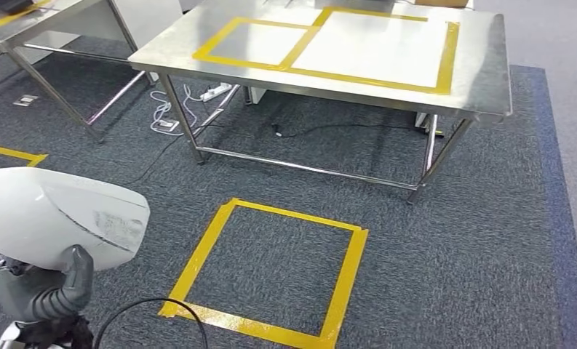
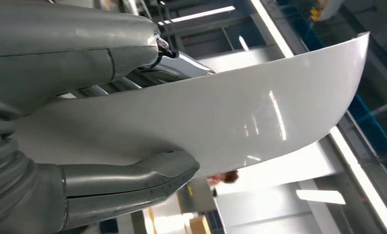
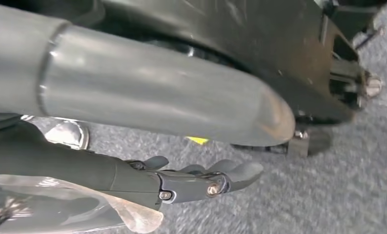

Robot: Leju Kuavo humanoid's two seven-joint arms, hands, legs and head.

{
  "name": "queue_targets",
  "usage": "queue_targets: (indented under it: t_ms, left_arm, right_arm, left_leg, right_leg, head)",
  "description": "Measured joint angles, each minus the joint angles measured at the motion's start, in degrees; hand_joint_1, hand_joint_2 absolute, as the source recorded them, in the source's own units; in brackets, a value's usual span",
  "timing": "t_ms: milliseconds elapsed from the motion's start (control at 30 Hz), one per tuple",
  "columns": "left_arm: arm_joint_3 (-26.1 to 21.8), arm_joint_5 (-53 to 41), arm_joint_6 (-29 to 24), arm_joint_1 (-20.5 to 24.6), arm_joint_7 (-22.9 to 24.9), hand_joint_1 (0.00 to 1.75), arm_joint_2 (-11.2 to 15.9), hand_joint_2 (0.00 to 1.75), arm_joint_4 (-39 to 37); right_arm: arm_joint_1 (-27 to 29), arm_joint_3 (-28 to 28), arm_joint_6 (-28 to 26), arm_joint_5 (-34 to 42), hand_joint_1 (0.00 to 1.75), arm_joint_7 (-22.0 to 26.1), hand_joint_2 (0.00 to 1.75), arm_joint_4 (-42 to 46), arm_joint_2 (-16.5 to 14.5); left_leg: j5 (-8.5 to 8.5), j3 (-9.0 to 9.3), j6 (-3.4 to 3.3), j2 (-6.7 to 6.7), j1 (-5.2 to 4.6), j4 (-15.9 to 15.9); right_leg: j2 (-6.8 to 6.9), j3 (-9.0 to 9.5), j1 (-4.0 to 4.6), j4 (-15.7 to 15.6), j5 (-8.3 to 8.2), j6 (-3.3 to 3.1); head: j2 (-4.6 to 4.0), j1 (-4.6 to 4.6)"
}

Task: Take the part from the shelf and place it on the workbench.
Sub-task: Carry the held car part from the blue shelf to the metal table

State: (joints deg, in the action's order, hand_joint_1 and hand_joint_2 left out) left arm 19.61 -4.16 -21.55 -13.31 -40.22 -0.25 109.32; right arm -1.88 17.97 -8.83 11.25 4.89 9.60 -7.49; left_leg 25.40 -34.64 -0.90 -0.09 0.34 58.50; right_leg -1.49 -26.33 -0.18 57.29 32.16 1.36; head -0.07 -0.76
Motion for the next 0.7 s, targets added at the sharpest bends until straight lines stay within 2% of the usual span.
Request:
queue_targets:
  t_ms: [33, 67, 100, 167, 200, 233, 267, 333, 367, 400, 433, 500, 567, 633, 700]
  left_arm:
    - [0.0, 0.0, 0.0, 0.0, 0.0, 1.75, 0.0, 1.75, 0.0]
    - [0.0, 0.0, 0.0, 0.0, 0.0, 1.75, 0.0, 1.75, 0.0]
    - [-0.1, 0.0, 0.0, 0.1, 0.0, 1.75, -0.1, 1.75, 0.0]
    - [-0.1, 0.0, 0.1, 0.1, 0.0, 1.75, -0.1, 1.75, 0.0]
    - [-0.1, 0.0, 0.1, 0.1, 0.0, 1.75, -0.1, 1.75, 0.0]
    - [-0.1, 0.0, 0.1, 0.0, 0.0, 1.75, -0.1, 1.75, 0.0]
    - [-0.1, 0.0, 0.1, 0.0, 0.0, 1.75, -0.1, 1.75, -0.1]
    - [-0.1, 0.0, 0.1, 0.0, 0.0, 1.75, -0.1, 1.75, -0.1]
    - [-0.1, 0.0, 0.1, 0.0, 0.0, 1.75, -0.1, 1.75, -0.1]
    - [-0.1, 0.0, 0.1, 0.0, 0.0, 1.75, -0.1, 1.75, -0.1]
    - [-0.1, 0.0, 0.1, 0.0, 0.0, 1.75, -0.1, 1.75, -0.2]
    - [-0.2, 0.0, 0.1, 0.0, 0.0, 1.75, -0.1, 1.75, -0.2]
    - [-0.2, 0.0, 0.1, 0.1, 0.0, 1.75, -0.1, 1.75, -0.2]
    - [-0.2, 0.0, 0.1, 0.1, 0.0, 1.75, -0.1, 1.75, -0.2]
    - [-0.2, 0.0, 0.1, 0.1, 0.0, 1.75, -0.1, 1.75, -0.2]
  right_arm:
    - [0.0, 0.0, 0.0, 0.0, 0.0, 0.0, 0.0, 0.0, 0.0]
    - [-0.1, 0.0, 0.0, 0.0, 0.0, 0.0, 0.0, 0.0, 0.0]
    - [-0.1, 0.1, 0.0, -0.1, 0.0, 0.1, 0.0, 0.0, 0.0]
    - [-0.2, 0.1, 0.0, -0.1, 0.0, 0.1, 0.0, 0.0, 0.0]
    - [-0.2, 0.1, 0.0, -0.1, 0.0, 0.1, 0.0, 0.0, 0.0]
    - [-0.1, 0.1, 0.0, -0.1, 0.0, 0.0, 0.0, 0.0, 0.0]
    - [0.0, 0.1, 0.0, -0.1, 0.0, 0.0, 0.0, 0.0, 0.0]
    - [0.1, 0.1, 0.0, -0.1, 0.0, 0.0, 0.0, 0.0, 0.0]
    - [0.1, 0.1, 0.0, -0.1, 0.0, 0.0, 0.0, 0.0, 0.0]
    - [0.0, 0.1, 0.0, -0.1, 0.0, -0.1, 0.0, 0.0, 0.0]
    - [0.0, 0.1, 0.0, -0.1, 0.0, -0.1, 0.0, 0.0, 0.0]
    - [0.1, 0.1, 0.0, -0.1, 0.0, -0.1, 0.0, -0.1, 0.0]
    - [0.2, 0.1, 0.0, -0.1, 0.0, -0.1, 0.0, -0.1, 0.0]
    - [0.1, 0.1, 0.1, -0.1, 0.0, 0.0, 0.0, -0.1, 0.0]
    - [0.0, 0.1, 0.2, -0.1, 0.0, 0.0, 0.0, -0.1, 0.0]
  left_leg:
    - [0.12, 0.53, -0.31, -0.01, 0.13, -0.5]
    - [0.28, 1.1, -0.61, 0.02, 0.27, -0.8]
    - [0.49, 1.57, -0.83, 0.07, 0.37, -1.1]
    - [1.06, 1.99, -1.03, 0.16, 0.36, -1.1]
    - [1.38, 2.24, -1.0, 0.18, 0.36, -1.1]
    - [1.72, 2.61, -0.93, 0.17, 0.36, -1.1]
    - [2.11, 3.13, -0.82, 0.16, 0.38, -1.1]
    - [2.98, 4.35, -0.43, 0.19, 0.42, -1.2]
    - [3.34, 4.81, -0.15, 0.25, 0.41, -1.2]
    - [3.67, 5.07, 0.19, 0.34, 0.38, -1.2]
    - [3.85, 5.25, 0.57, 0.42, 0.35, -1.0]
    - [4.03, 5.52, 1.26, 0.51, 0.36, -0.5]
    - [4.92, 4.93, 1.75, 0.45, 0.45, 1.8]
    - [7.7, 1.88, 2.11, 0.37, 0.5, 7.8]
    - [10.22, -2.39, 2.27, 0.35, 0.51, 14.5]
  right_leg:
    - [0.18, -0.18, 0.0, 0.9, 0.02, 0.31]
    - [0.37, -1.15, -0.02, 2.7, 0.62, 0.54]
    - [0.58, -2.84, -0.08, 5.4, 1.78, 0.75]
    - [0.85, -7.46, -0.25, 12.2, 4.7, 1.29]
    - [0.89, -9.5, -0.36, 14.4, 5.33, 1.59]
    - [0.93, -10.72, -0.44, 14.9, 4.75, 1.77]
    - [0.99, -10.88, -0.51, 13.3, 2.82, 1.85]
    - [1.33, -8.92, -0.54, 6.2, -2.67, 1.67]
    - [1.58, -8.01, -0.4, 3.1, -3.84, 1.42]
    - [1.8, -7.27, -0.23, 1.3, -4.34, 0.97]
    - [1.92, -7.15, -0.05, 0.8, -3.96, 0.37]
    - [1.84, -6.4, 0.03, 0.4, -4.05, -0.81]
    - [1.68, -5.29, -0.14, 0.1, -4.0, -1.53]
    - [1.57, -4.47, -0.17, 0.0, -3.64, -2.07]
    - [1.42, -3.9, -0.04, 0.0, -3.09, -2.38]
  head:
    - [-0.01, -0.04]
    - [-0.02, -0.15]
    - [-0.02, -0.27]
    - [-0.02, -0.49]
    - [-0.02, -0.54]
    - [-0.02, -0.6]
    - [-0.02, -0.61]
    - [-0.02, -0.62]
    - [-0.02, -0.6]
    - [-0.02, -0.59]
    - [-0.01, -0.48]
    - [0.0, -0.42]
    - [0.0, -0.32]
    - [0.0, -0.09]
    - [0.0, 0.01]
